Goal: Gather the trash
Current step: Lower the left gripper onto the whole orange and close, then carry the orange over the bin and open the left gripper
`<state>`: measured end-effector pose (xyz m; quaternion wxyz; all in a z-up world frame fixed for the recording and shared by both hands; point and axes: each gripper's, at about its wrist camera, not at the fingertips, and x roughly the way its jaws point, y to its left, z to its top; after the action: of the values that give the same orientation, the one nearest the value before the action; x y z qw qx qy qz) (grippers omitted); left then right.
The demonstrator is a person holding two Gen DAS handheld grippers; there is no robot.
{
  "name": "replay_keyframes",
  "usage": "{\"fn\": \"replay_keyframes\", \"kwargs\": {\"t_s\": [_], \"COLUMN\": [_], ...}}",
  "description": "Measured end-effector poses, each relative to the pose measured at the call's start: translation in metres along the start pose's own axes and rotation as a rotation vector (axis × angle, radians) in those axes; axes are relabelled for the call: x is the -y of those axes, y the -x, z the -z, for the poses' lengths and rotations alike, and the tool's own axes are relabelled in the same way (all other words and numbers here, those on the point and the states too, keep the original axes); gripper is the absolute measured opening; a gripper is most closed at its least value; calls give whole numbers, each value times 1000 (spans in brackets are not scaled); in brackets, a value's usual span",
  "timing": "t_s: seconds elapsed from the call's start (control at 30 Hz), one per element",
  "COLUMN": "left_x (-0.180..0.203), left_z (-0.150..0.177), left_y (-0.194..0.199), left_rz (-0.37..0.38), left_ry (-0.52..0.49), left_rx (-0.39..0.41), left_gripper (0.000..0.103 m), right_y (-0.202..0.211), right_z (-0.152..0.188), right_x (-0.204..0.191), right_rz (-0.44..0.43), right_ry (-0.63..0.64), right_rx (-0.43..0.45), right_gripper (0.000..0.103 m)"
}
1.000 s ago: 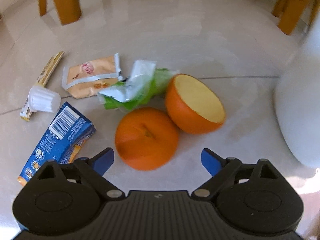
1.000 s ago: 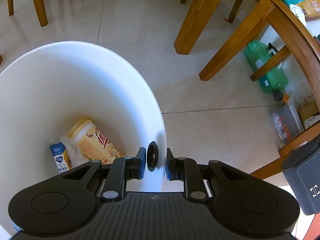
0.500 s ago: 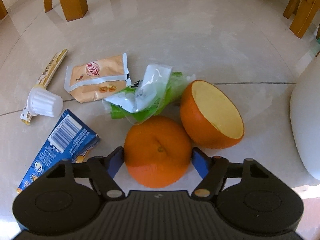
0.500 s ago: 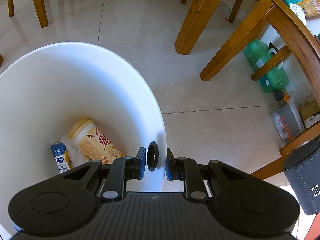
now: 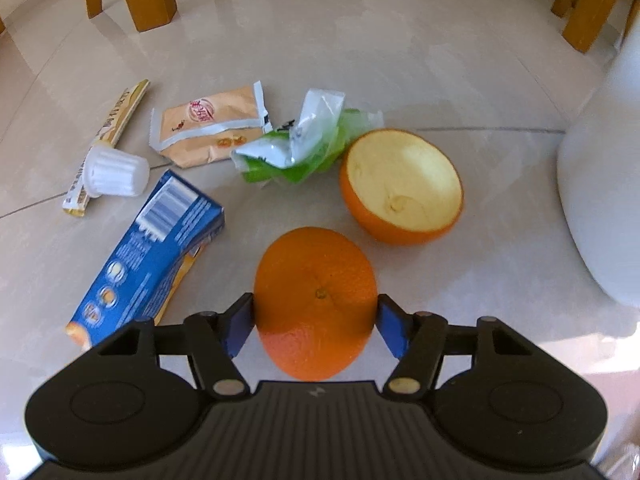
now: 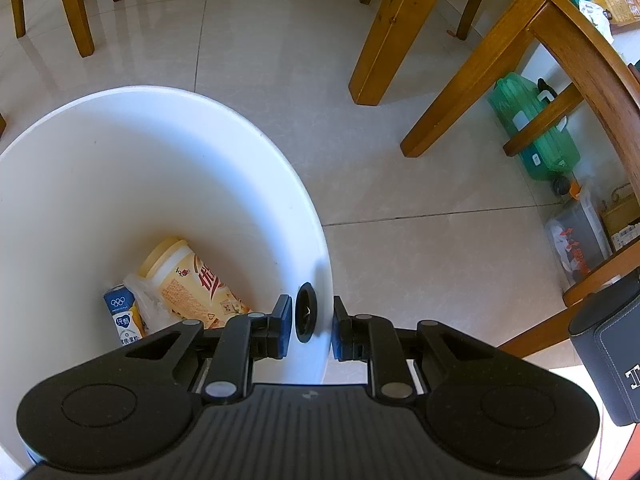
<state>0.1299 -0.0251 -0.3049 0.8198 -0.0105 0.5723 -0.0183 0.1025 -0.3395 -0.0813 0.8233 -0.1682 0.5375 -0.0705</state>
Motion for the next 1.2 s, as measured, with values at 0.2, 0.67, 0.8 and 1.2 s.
{"fn": "replay_keyframes", "kwargs": {"t_s": [0.2, 0.67, 0.8, 1.2], "left_x": [11, 80, 107, 197], "left_z": [1, -59, -89, -129], "left_y": [31, 195, 235, 255], "left_rz": [33, 303, 348, 418], "left_ry": [-118, -392, -423, -539], "left_rx": [-53, 49, 104, 231], "left_gripper": [64, 64, 64, 74], "right_y": [0, -2, -2, 0], "right_z": [0, 1, 0, -2], "right_x": [1, 4, 9, 11], "right_rz": [0, -37, -58, -70], "right_ry": [3, -25, -54, -63], "right_rx": [-2, -36, -45, -48], "right_gripper": [23, 22, 17, 16]}}
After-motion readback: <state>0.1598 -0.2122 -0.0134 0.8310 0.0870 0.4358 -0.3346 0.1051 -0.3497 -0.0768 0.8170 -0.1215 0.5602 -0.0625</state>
